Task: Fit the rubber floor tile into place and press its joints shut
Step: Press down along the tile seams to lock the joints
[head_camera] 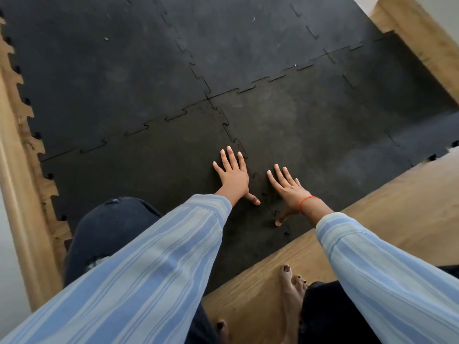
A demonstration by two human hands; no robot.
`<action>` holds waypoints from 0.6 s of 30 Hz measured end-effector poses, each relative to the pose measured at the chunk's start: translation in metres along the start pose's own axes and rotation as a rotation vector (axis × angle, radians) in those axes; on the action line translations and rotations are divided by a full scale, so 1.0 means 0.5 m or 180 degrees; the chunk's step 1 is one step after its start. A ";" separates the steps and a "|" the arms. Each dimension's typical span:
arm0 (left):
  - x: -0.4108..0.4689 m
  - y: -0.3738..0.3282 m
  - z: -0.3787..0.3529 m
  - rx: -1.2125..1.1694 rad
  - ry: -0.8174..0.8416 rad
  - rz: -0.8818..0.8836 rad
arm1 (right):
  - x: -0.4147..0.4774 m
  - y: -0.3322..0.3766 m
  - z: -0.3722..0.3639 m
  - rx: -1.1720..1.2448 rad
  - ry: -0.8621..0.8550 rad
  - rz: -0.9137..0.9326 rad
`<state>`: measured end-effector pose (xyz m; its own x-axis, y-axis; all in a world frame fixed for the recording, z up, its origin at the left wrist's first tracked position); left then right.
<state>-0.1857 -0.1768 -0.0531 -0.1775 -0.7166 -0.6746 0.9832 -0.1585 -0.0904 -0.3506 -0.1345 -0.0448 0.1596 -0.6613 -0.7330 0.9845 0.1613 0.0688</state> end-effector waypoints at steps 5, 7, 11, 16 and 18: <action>0.001 -0.007 0.004 -0.0031 0.0097 0.0104 | -0.023 -0.005 -0.051 -0.0258 -0.0122 0.0223; 0.004 -0.009 0.008 -0.0053 0.0106 0.0151 | -0.024 -0.008 -0.051 -0.0349 -0.0199 0.0241; 0.003 -0.009 0.009 -0.0146 0.0117 0.0151 | -0.028 -0.003 -0.054 -0.0494 -0.0276 0.0271; 0.006 0.011 0.002 -0.0383 -0.0168 -0.0063 | -0.053 -0.009 -0.061 -0.0614 -0.0399 0.0741; 0.013 0.033 0.001 -0.0366 -0.0407 -0.0190 | -0.064 0.015 -0.088 -0.0295 -0.0721 0.0582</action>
<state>-0.1705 -0.1846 -0.0588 -0.2325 -0.7900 -0.5674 0.9678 -0.1298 -0.2157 -0.3516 -0.0799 -0.0505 0.3559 -0.7600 -0.5438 0.9288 0.3519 0.1161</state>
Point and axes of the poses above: each hand's wrist, its own x-axis towards the middle knuckle, its own z-axis out of the back of the hand, y = z × x, the point moved 2 cm from there along x, towards the middle knuckle, and after that the axes turned 2 degrees about -z, right-handed, at the moved point
